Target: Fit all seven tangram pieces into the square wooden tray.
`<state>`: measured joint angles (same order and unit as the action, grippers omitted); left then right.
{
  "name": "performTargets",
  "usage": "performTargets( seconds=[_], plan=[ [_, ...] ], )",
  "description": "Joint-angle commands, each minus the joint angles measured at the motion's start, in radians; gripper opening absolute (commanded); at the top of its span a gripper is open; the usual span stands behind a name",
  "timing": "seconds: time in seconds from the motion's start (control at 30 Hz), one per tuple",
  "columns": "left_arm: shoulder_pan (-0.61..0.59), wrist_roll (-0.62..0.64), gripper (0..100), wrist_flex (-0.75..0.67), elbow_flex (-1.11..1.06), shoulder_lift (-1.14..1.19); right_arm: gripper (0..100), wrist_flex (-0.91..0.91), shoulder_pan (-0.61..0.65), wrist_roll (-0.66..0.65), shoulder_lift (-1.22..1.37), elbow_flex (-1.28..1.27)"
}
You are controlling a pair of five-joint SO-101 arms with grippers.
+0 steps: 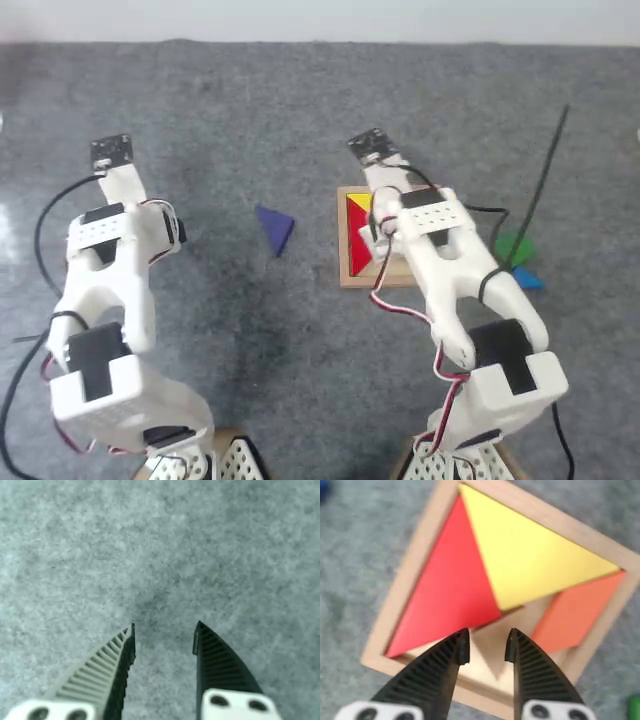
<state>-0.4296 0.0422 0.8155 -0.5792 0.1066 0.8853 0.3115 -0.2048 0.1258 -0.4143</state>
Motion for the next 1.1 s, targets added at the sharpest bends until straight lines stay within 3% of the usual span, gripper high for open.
performTargets(
  seconds=[0.0,0.23,0.63,1.07],
  plan=[
    [0.003,-0.012,19,-0.015,0.015,-0.008,14.3,-0.036,-0.041,-0.015,-0.036,0.041],
    [0.003,-0.031,19,-0.015,0.015,-0.008,14.1,-0.016,-0.031,-0.006,-0.051,0.060],
    [0.005,-0.031,19,-0.017,0.015,-0.008,14.2,0.090,0.143,0.038,-0.151,-0.023],
    [0.005,-0.031,19,-0.017,0.015,-0.008,14.3,0.016,0.054,-0.003,-0.035,-0.069]
  ],
)
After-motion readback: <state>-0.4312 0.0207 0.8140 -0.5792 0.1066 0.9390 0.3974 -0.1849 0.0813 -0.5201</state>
